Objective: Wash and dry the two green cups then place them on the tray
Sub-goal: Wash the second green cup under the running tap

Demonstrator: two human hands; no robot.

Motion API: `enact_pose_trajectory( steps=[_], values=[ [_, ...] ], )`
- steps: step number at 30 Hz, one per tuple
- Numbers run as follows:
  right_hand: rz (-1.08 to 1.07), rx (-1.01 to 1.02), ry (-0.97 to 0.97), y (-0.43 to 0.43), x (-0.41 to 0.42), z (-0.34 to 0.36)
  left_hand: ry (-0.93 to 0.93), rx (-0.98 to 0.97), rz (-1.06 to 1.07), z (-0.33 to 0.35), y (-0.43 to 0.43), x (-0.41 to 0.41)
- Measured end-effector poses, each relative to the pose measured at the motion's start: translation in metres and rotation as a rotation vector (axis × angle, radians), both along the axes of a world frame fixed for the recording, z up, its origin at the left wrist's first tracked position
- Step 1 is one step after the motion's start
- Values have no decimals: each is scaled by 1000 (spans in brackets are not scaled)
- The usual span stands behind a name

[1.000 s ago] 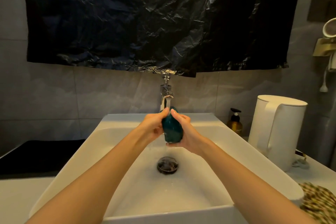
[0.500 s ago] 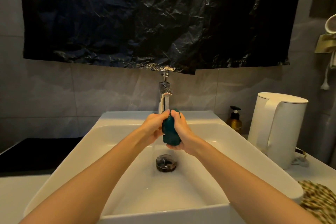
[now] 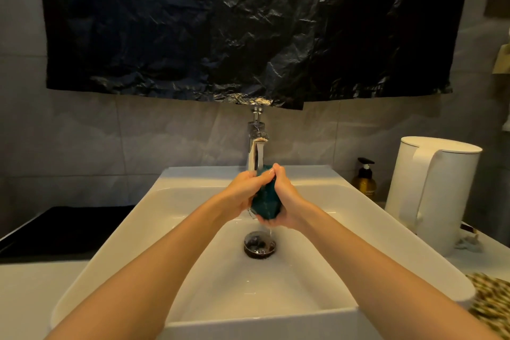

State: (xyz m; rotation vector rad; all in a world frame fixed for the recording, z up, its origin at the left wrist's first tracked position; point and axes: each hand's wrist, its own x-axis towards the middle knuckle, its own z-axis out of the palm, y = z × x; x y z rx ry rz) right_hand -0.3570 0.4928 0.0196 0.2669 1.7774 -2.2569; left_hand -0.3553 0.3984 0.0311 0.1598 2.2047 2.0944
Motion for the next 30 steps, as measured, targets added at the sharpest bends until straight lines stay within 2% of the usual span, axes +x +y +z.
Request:
enact_pose_trajectory(
  steps=[6, 13, 18, 21, 23, 26, 30],
  values=[
    [-13, -16, 5, 3, -2, 2, 21, -16, 33, -2, 4, -2],
    [-2, 111, 74, 7, -1, 3, -76, 169, -55, 0, -4, -1],
    [33, 96, 56, 8, -1, 4, -29, 20, -110, 0, -16, -4],
    [23, 159, 87, 5, 0, 2, -44, -36, -190, 0, -24, -2],
    [12, 199, 124, 2, -1, 0, -49, -36, -159, 0, -22, -2],
    [7, 249, 236, 2, 2, -3, -79, 78, -70, 2, -14, -2],
    [74, 394, 492, 4, 7, -8, -178, 339, -1, 7, -15, 2]
  ],
)
